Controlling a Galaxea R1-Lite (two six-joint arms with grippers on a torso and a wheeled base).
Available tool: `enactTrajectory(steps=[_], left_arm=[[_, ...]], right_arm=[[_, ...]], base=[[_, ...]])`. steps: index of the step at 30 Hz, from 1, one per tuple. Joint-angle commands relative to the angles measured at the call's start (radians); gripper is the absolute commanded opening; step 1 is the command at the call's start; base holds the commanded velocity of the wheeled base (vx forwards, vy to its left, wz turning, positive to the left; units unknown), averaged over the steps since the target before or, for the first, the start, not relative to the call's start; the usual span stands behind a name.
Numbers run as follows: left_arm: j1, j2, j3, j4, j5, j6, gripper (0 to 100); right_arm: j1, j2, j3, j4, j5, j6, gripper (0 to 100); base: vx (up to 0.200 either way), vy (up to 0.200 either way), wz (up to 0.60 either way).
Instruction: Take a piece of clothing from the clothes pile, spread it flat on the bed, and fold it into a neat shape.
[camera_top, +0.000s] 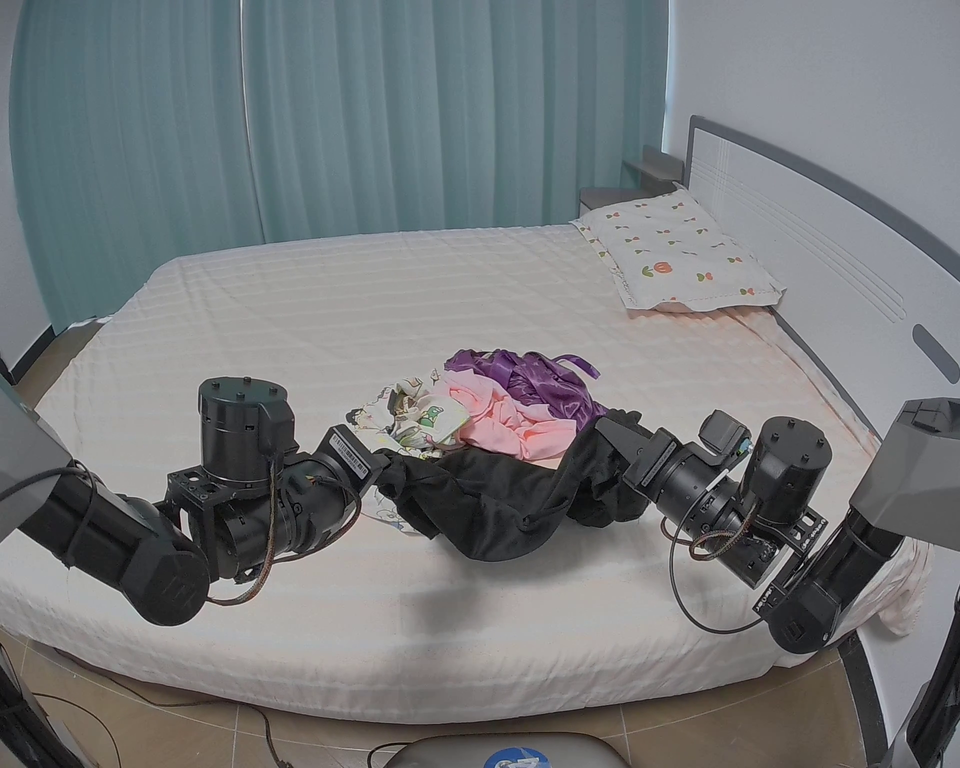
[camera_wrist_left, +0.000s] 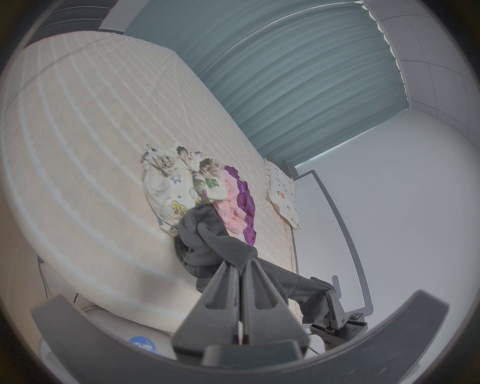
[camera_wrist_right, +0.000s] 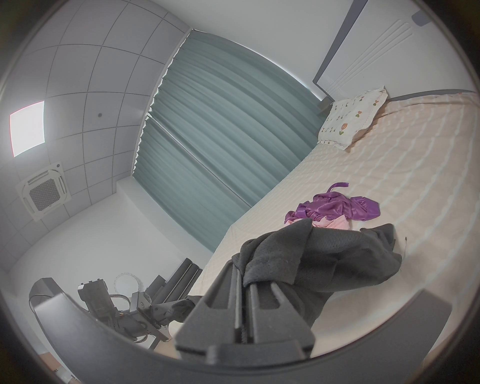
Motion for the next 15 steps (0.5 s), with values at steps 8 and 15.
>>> enactTrajectory(steps=[8,15], left_arm=[[0.016,-0.087,0.029,0.009,0.002,0.002,0],[0.023,-0.094,0.043,0.011,0.003,0.005,0]], right_arm=[[0.028,0.004,-0.033,-0.015,0.001,-0.066,0],[0.066,-0.001,-0.057,-0.015,0.000,-0.081,0]], base=[[0.000,0.200,0.00],[0.000,0.200,0.00]])
